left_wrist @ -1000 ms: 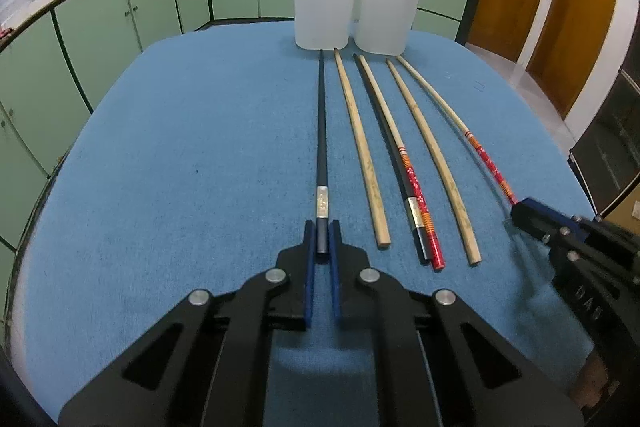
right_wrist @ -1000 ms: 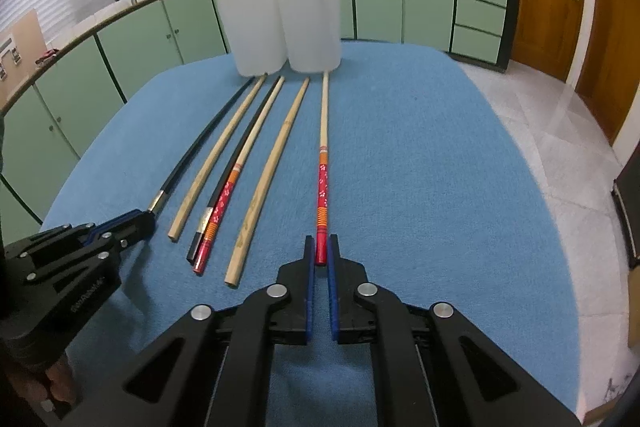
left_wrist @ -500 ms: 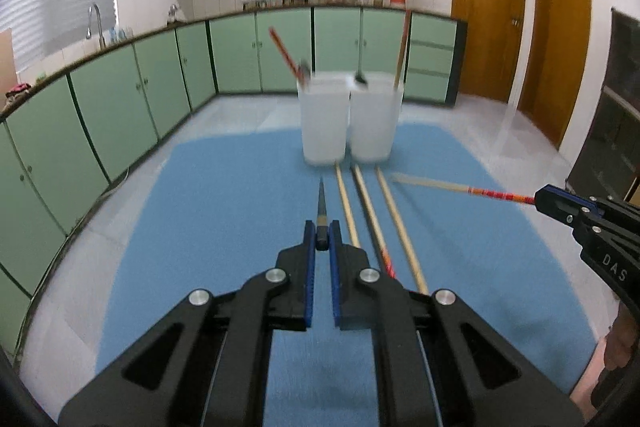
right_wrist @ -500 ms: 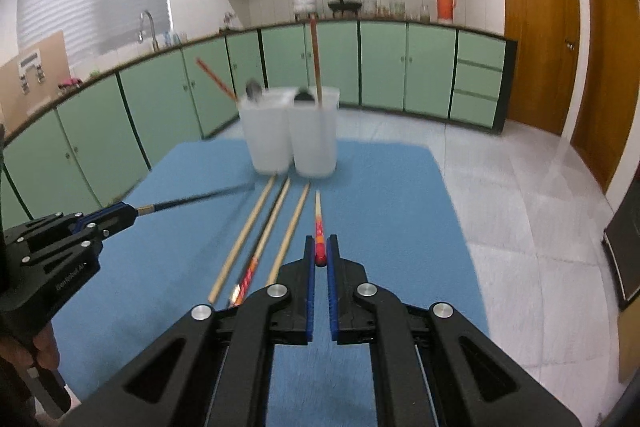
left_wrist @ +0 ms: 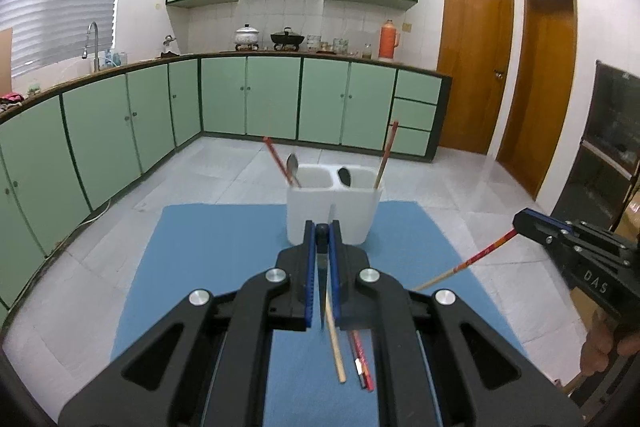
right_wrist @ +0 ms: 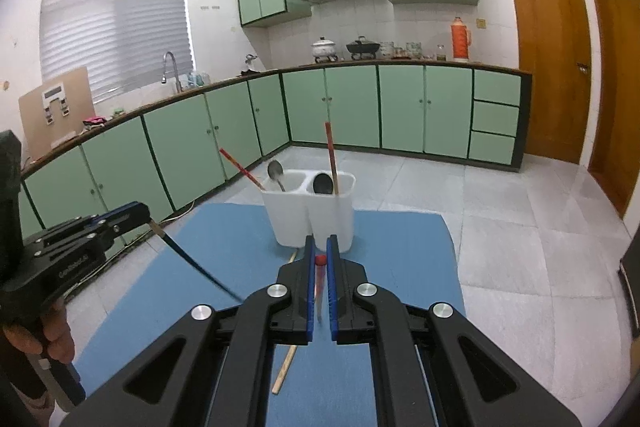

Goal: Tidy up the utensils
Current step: 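Lift both chopsticks and carry them over the white holder, then lower both chopsticks into the holder compartments and open both tools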

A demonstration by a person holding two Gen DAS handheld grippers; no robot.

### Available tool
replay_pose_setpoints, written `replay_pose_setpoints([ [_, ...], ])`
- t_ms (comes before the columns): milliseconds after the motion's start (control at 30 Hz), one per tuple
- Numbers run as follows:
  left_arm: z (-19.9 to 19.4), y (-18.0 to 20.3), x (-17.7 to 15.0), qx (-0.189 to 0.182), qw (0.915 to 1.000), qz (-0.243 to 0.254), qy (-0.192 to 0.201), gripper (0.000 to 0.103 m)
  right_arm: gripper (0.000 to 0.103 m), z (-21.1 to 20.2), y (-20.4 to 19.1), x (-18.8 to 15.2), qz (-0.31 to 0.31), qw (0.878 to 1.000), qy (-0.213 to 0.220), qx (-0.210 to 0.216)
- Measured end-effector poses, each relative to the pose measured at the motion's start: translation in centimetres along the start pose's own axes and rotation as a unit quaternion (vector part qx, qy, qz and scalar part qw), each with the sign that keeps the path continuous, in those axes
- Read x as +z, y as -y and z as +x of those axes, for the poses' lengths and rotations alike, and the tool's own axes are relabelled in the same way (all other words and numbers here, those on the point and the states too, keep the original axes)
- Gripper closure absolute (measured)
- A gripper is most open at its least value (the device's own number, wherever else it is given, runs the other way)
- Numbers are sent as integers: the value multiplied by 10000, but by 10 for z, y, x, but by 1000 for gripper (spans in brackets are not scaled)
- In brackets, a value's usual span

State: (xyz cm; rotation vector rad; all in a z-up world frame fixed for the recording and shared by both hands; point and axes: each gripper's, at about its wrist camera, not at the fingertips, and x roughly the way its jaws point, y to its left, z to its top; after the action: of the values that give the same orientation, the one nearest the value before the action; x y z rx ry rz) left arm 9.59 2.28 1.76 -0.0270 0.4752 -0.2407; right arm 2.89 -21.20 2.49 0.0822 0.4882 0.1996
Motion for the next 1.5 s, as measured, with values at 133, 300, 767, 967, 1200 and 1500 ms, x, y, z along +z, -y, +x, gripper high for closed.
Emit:
replay_pose_setpoints([
  [133,3,-2,13,-105,9999,-30,68,97,98,1,2,13,-71,9999,39,104],
  [300,0,0,29,-208,9995,-49,241,97,98,-4,0,33,-216,9995,217,126],
  [767,9,12,118,-218,9931,9,1150,97,98,-1,32,130,-190,9943,1037,-159],
  [967,39,18,152,-135,9913,73,1304,97,98,29,35,167,-248,9929,1149,-182],
  [1200,87,14,167,88,9914,87,1300,97,98,88,32,179,-256,9957,887,26],
  [1500,150,-3,144,220,9967,-24,776,97,98,146,29,146,-236,9991,314,132],
])
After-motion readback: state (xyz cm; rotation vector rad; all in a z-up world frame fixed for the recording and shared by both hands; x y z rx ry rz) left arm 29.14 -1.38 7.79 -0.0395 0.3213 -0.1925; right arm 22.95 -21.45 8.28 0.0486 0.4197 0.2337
